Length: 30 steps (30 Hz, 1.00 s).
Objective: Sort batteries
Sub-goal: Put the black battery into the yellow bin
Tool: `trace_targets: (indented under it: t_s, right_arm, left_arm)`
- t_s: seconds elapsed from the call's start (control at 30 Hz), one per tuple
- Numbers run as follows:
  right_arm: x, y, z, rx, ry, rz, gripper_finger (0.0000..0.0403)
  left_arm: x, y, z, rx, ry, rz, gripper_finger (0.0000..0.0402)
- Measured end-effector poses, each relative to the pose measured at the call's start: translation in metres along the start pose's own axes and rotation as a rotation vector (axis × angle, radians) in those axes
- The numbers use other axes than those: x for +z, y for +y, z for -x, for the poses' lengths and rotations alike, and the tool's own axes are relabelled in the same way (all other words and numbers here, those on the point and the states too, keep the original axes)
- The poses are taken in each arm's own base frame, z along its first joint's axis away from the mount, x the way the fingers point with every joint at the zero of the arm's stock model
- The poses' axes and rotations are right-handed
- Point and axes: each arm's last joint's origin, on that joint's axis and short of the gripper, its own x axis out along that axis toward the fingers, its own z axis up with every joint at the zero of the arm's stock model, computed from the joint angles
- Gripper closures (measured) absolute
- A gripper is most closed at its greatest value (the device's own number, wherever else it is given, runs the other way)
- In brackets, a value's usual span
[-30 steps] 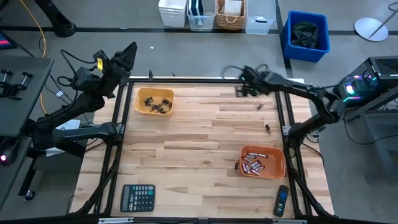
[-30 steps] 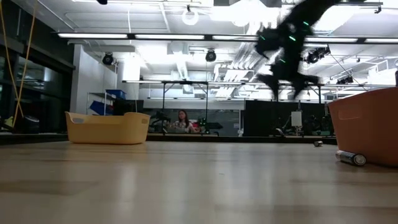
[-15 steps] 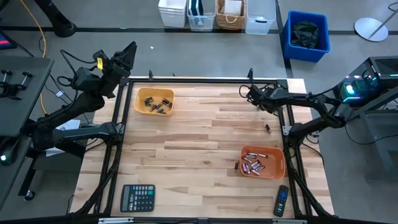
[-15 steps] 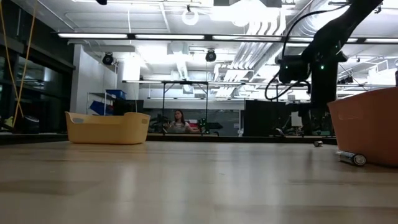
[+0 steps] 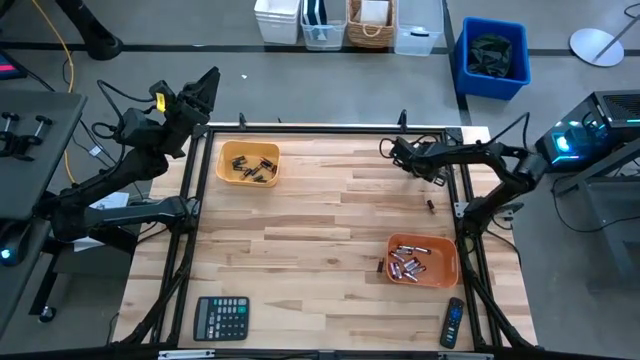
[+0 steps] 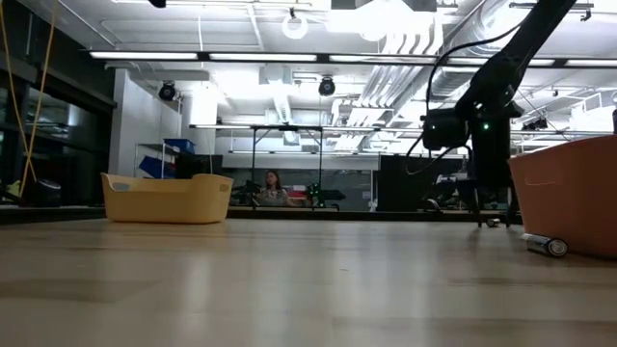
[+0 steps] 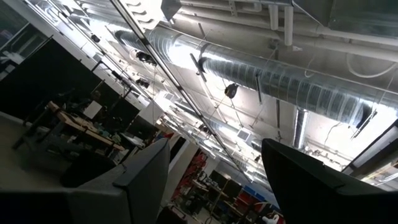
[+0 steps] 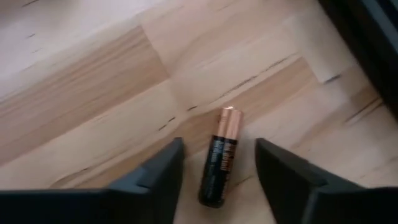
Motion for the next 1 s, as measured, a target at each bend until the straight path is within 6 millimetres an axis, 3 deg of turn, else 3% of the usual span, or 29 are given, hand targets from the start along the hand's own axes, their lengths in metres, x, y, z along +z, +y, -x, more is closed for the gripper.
trace_targets:
  t_s: [0.17, 0.2, 0.3, 0.43, 0.6, 0.83, 1.0]
  right_arm:
    - [-0.006, 0.004, 0.005, 0.038, 0.004, 0.100, 0.0356]
    - [-0.007, 0.006, 0.008, 0.056, -0.001, 0.133, 0.0366]
    - [-0.009, 0.019, 0.019, 0.160, 0.022, 0.191, 0.0366]
    - [-0.015, 0.064, 0.056, 0.543, 0.054, 0.213, 0.0365]
    - [-0.031, 0.117, 0.105, 0.879, 0.017, 0.264, 0.0365]
    - [-0.069, 0.209, 0.145, 1.081, 0.055, 0.480, 0.0366]
    - [-0.088, 0.271, 0.153, 1.206, 0.107, 0.565, 0.0366]
  left_arm:
    - [0.000, 0.000, 0.000, 0.000, 0.000, -0.002, 0.0154]
    - [0.000, 0.000, 0.000, 0.000, 0.000, -0.002, 0.0154]
    - [-0.001, 0.000, 0.000, 0.001, 0.002, -0.003, 0.0154]
    - [-0.002, 0.001, -0.002, 0.011, 0.005, -0.005, 0.0154]
    - [-0.004, 0.002, -0.003, 0.016, 0.010, -0.006, 0.0154]
    - [-0.005, 0.002, -0.004, 0.019, 0.011, -0.006, 0.0154]
    - [-0.005, 0.002, -0.004, 0.019, 0.011, -0.006, 0.0154]
